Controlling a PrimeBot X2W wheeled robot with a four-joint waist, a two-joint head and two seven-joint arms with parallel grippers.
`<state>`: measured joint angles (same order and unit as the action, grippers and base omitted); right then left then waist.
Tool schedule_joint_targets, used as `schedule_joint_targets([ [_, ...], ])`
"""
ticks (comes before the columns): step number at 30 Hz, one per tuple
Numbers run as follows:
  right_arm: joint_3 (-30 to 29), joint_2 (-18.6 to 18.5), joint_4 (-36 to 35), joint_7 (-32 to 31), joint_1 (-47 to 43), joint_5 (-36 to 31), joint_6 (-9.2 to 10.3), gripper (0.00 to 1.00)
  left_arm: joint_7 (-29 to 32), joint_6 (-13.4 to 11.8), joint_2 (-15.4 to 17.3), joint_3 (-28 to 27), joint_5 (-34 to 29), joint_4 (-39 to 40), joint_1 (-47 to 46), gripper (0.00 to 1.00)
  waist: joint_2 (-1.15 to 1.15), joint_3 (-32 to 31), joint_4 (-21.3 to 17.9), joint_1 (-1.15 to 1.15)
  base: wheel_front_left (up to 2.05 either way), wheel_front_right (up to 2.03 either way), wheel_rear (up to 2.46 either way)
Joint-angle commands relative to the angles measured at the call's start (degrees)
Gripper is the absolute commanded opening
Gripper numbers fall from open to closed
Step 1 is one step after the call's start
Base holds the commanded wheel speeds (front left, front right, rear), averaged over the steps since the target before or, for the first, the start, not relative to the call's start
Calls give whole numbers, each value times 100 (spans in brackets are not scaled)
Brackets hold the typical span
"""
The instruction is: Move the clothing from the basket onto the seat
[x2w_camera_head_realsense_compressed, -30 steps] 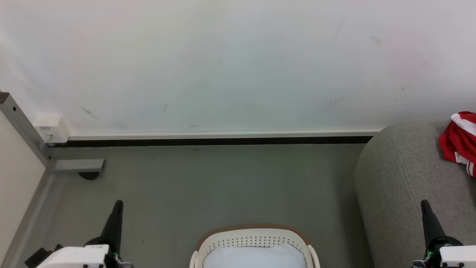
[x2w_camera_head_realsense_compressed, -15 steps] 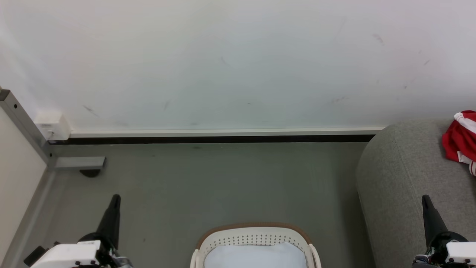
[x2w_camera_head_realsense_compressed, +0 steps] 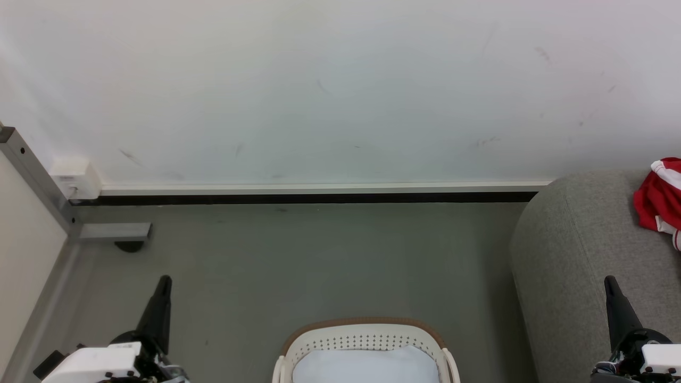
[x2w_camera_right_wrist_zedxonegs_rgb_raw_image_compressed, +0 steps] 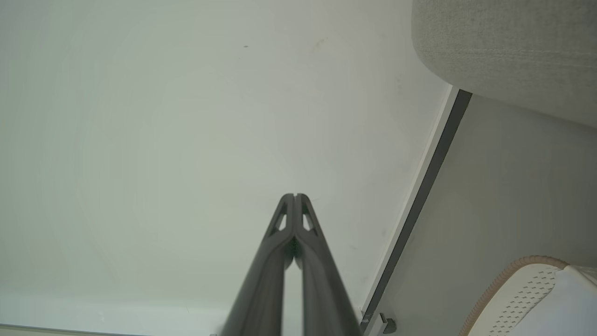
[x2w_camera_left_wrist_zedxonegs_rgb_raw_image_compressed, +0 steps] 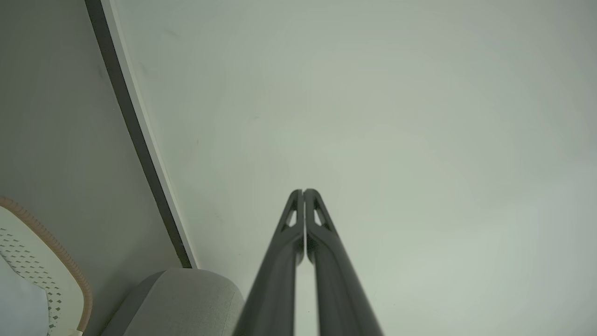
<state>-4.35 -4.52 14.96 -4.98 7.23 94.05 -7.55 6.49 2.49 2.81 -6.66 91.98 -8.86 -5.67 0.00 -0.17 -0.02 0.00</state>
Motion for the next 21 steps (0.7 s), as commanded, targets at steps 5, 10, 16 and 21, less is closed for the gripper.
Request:
schedule_joint_targets([
  [5, 22, -54, -10, 32, 52, 80, 12, 0, 19, 11, 13, -17, 71, 11, -52, 0, 0, 0, 0, 0, 0, 0, 0],
  [10, 45, -69, -12, 51, 49, 107, 12, 0, 19, 11, 13, -17, 71, 11, -52, 0, 0, 0, 0, 0, 0, 0, 0],
  [16, 73, -88, -16, 76, 45, 109, 12, 0, 19, 10, 13, -17, 71, 12, -52, 0, 0, 0, 0, 0, 0, 0, 0],
  [21, 96, -108, -19, 89, 42, 138, 12, 0, 18, 11, 13, -17, 71, 12, -52, 0, 0, 0, 0, 0, 0, 0, 0],
])
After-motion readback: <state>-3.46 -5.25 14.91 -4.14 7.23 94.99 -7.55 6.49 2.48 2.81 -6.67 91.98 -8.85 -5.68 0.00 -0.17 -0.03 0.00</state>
